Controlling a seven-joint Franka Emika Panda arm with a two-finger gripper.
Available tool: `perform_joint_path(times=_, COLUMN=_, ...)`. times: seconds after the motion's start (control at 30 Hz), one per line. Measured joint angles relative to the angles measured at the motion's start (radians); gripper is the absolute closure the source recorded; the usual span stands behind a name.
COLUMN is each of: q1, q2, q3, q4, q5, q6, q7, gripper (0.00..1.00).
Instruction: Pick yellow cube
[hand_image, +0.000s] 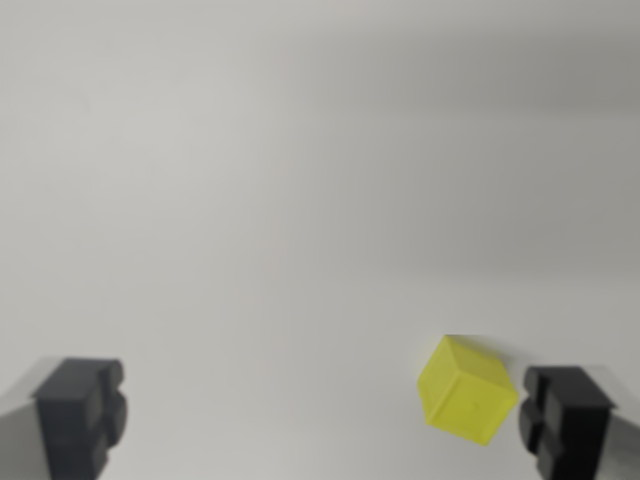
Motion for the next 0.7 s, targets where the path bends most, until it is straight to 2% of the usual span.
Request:
perform_joint_path(times=0.23, q1=-0.002, q2=-0.004, q3=0.0, q4=-0.011, q5=0.0, q6=0.008, q7=0.007, gripper=0.0)
perform_joint_path(times=0.7, q1=-0.031, q2=-0.045, q3=-0.001, q4=-0.159, q5=0.0, q6=0.119, q7=0.036, gripper=0.0)
